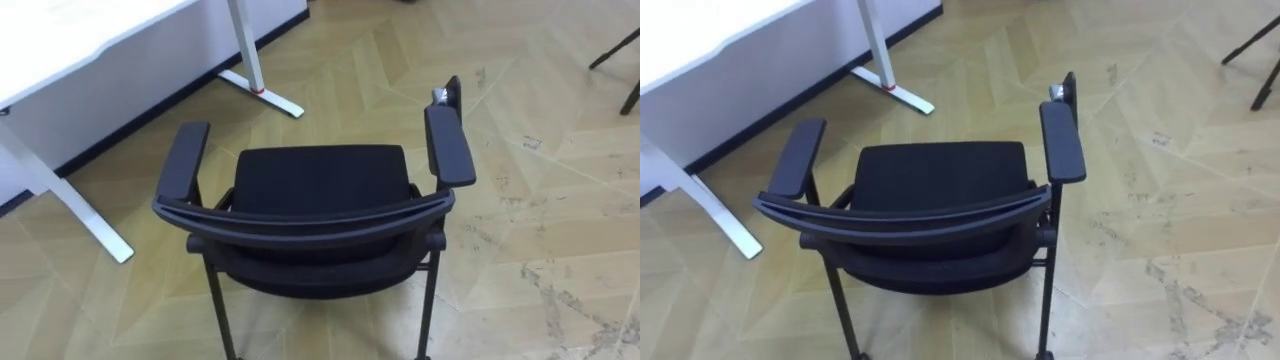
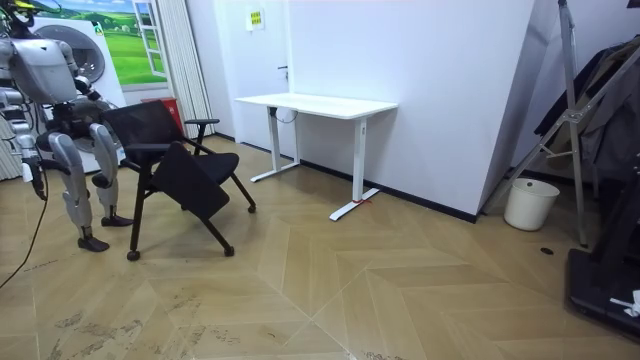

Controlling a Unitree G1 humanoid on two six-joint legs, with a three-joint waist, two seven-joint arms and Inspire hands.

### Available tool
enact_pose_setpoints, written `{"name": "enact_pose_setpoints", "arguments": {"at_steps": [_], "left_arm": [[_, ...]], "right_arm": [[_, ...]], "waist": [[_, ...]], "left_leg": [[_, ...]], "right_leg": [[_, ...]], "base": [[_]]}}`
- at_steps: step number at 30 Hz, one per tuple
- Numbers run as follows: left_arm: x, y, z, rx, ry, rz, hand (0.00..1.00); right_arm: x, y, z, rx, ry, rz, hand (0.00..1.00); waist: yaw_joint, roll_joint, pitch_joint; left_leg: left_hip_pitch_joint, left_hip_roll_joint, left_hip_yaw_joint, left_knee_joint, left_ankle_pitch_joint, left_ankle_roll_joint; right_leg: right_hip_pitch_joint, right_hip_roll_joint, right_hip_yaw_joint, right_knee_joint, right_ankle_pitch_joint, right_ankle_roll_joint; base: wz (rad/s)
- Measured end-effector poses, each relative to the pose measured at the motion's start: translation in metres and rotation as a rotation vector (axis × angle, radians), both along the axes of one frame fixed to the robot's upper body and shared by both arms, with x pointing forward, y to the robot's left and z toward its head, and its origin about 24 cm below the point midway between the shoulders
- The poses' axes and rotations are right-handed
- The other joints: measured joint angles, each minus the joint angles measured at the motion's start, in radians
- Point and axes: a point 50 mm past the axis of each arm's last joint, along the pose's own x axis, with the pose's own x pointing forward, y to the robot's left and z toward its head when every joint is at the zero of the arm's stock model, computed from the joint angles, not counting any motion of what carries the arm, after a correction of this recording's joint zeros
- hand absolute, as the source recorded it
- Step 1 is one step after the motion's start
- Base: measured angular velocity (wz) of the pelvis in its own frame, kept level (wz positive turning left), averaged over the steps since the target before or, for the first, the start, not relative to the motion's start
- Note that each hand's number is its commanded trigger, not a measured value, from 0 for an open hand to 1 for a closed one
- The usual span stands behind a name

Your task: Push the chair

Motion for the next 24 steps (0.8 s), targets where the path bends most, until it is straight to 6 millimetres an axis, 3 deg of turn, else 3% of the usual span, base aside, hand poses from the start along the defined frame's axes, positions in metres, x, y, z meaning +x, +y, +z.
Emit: {"name": "enact_pose_setpoints", "arguments": {"at_steps": [4,9,14,19,24], "left_arm": [[0.018,0.004,0.008,0.089,-0.032,-0.069,0.00],[0.050,0.009,0.025,0.214,-0.121,-0.160,0.00],[0.088,0.010,0.048,0.368,-0.214,-0.288,0.00],[0.112,0.010,0.071,0.503,-0.281,-0.416,0.00],[0.127,0.007,0.087,0.581,-0.333,-0.501,0.00]], "right_arm": [[0.002,-0.001,0.001,-0.014,-0.002,0.042,0.00],[0.007,-0.003,0.002,-0.028,-0.023,0.046,0.00],[0.007,-0.004,0.002,-0.028,-0.022,0.053,0.00],[0.003,-0.003,0.001,-0.020,-0.010,0.042,0.00],[0.004,-0.002,0.001,-0.011,-0.012,0.052,0.00]], "waist": [[-0.008,-0.011,-0.0053],[-0.025,-0.022,-0.0004],[-0.026,-0.005,-0.0033],[-0.028,0.012,-0.0085],[-0.045,0.009,-0.0058]], "left_leg": [[0.006,-0.003,0.000,-0.002,0.000,0.000],[0.008,-0.004,-0.001,-0.002,0.000,0.000],[0.009,-0.003,0.003,-0.002,0.000,0.000],[0.000,-0.003,0.003,0.000,0.000,0.001],[0.001,-0.005,0.001,0.000,0.001,0.001]], "right_leg": [[0.009,-0.003,-0.001,-0.001,-0.001,0.002],[0.015,-0.004,0.002,-0.001,-0.001,0.002],[0.012,-0.002,0.006,0.002,-0.001,0.002],[0.002,-0.003,0.005,0.006,-0.001,0.002],[0.007,-0.006,0.000,0.001,-0.001,0.002]], "base": [[0.02],[0.04],[0.00],[0.01],[0.03]]}}
